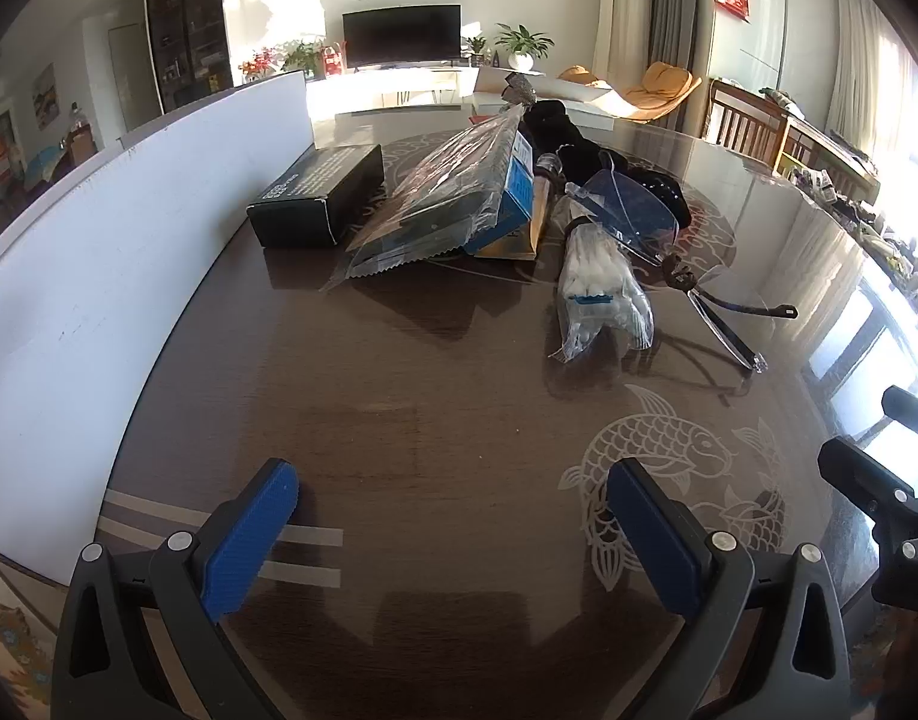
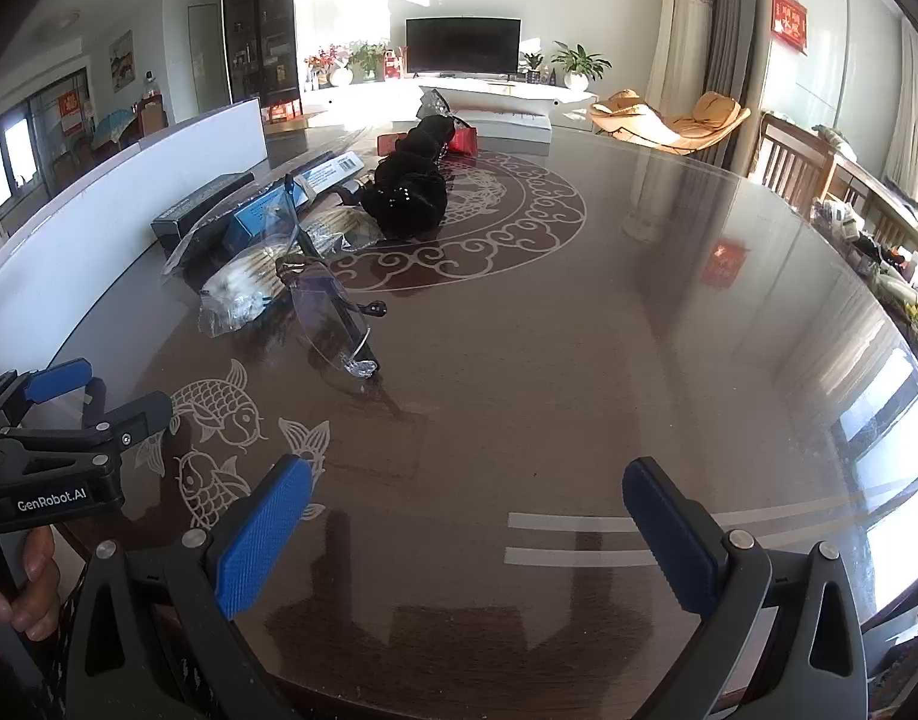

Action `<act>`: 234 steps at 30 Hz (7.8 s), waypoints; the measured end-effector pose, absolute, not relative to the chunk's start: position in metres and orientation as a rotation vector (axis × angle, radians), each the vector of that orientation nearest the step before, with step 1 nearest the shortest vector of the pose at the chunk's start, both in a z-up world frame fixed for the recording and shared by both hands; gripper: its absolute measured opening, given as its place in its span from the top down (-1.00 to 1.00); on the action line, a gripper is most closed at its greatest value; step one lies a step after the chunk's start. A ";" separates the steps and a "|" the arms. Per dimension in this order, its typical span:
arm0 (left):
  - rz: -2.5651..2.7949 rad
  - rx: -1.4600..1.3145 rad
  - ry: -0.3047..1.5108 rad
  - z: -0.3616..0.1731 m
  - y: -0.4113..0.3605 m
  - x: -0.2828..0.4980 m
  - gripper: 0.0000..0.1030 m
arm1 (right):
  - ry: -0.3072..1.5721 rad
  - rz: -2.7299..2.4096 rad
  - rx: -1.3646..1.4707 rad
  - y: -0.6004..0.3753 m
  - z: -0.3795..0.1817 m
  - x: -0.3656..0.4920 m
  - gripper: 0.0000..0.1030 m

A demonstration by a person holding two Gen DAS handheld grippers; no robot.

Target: Organize objects

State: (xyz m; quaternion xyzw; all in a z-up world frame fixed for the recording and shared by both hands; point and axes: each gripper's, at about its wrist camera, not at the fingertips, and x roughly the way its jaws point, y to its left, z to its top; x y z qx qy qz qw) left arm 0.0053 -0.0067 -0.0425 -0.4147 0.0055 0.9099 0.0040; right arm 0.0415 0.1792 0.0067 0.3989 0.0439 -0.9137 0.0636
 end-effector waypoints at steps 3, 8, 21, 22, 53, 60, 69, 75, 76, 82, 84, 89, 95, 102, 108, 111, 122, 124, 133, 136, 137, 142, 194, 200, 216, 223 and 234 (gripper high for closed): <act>2.844 -1.301 0.021 -0.043 -0.007 0.005 -1.00 | 0.128 -2.747 1.232 0.179 0.005 0.039 -1.00; 2.837 -1.303 0.025 -0.042 -0.007 0.005 -1.00 | 0.129 -2.727 1.273 0.176 0.002 0.033 -1.00; 2.801 -1.325 0.042 -0.042 -0.008 0.000 -1.00 | 0.147 -2.640 1.390 0.163 -0.005 0.007 -1.00; 2.799 -1.329 0.043 -0.042 -0.008 0.000 -1.00 | 0.149 -2.633 1.398 0.161 -0.005 0.004 -1.00; 2.796 -1.371 0.025 -0.041 -0.025 -0.028 -1.00 | 0.189 -2.594 1.333 0.135 -0.006 -0.067 -1.00; 2.812 -1.360 0.020 -0.041 -0.025 -0.027 -1.00 | 0.188 -2.594 1.333 0.135 -0.006 -0.067 -1.00; 2.811 -1.360 0.020 -0.042 -0.026 -0.026 -1.00 | 0.188 -2.594 1.332 0.135 -0.006 -0.067 -1.00; 2.810 -1.354 0.024 -0.042 -0.028 -0.021 -1.00 | 0.188 -2.595 1.332 0.135 -0.007 -0.067 -1.00; 2.811 -1.353 0.024 -0.042 -0.028 -0.021 -1.00 | 0.187 -2.594 1.332 0.135 -0.007 -0.067 -1.00; 2.824 -1.337 0.022 -0.044 -0.031 -0.012 -1.00 | 0.187 -2.594 1.331 0.135 -0.007 -0.067 -1.00; 2.826 -1.324 0.026 -0.044 -0.032 -0.010 -1.00 | 0.187 -2.594 1.331 0.135 -0.007 -0.067 -1.00; 2.829 -1.307 0.029 -0.044 -0.032 -0.006 -1.00 | 0.187 -2.594 1.331 0.135 -0.007 -0.067 -1.00; 2.835 -1.302 0.027 -0.044 -0.032 -0.005 -1.00 | 0.187 -2.594 1.331 0.135 -0.007 -0.067 -1.00; 2.836 -1.299 0.026 -0.044 -0.032 -0.005 -1.00 | 0.186 -2.594 1.330 0.135 -0.007 -0.067 -1.00; 2.836 -1.299 0.027 -0.044 -0.032 -0.005 -1.00 | 0.186 -2.594 1.330 0.135 -0.007 -0.067 -1.00; 2.836 -1.298 0.027 -0.044 -0.032 -0.005 -1.00 | 0.186 -2.594 1.330 0.136 -0.007 -0.067 -1.00; 2.840 -1.291 0.026 -0.043 -0.032 -0.005 -1.00 | 0.185 -2.594 1.329 0.136 -0.008 -0.067 -1.00; 2.841 -1.291 0.026 -0.043 -0.032 -0.005 -1.00 | 0.185 -2.594 1.330 0.135 -0.008 -0.067 -1.00; 2.840 -1.290 0.025 -0.044 -0.033 -0.005 -1.00 | 0.184 -2.594 1.329 0.135 -0.008 -0.067 -1.00; 2.841 -1.287 0.025 -0.044 -0.034 -0.004 -1.00 | 0.185 -2.594 1.329 0.135 -0.008 -0.067 -1.00; 2.842 -1.286 0.025 -0.044 -0.034 -0.003 -1.00 | 0.184 -2.594 1.329 0.135 -0.008 -0.067 -1.00; 2.847 -1.272 0.027 -0.044 -0.035 0.002 -1.00 | 0.184 -2.594 1.329 0.135 -0.008 -0.067 -1.00; 2.828 -1.279 0.037 -0.047 -0.037 0.003 -1.00 | 0.183 -2.594 1.329 0.135 -0.008 -0.067 -1.00; 2.825 -1.283 0.039 -0.047 -0.038 0.004 -1.00 | 0.183 -2.594 1.329 0.135 -0.008 -0.067 -1.00; 2.822 -1.286 0.041 -0.047 -0.038 0.006 -1.00 | 0.183 -2.594 1.329 0.135 -0.009 -0.068 -1.00; 2.820 -1.288 0.040 -0.049 -0.047 0.015 -1.00 | 0.182 -2.591 1.331 0.135 -0.009 -0.068 -1.00; 2.862 -1.291 0.012 -0.048 -0.072 0.032 -1.00 | 0.017 -2.587 1.409 0.174 0.008 -0.037 -1.00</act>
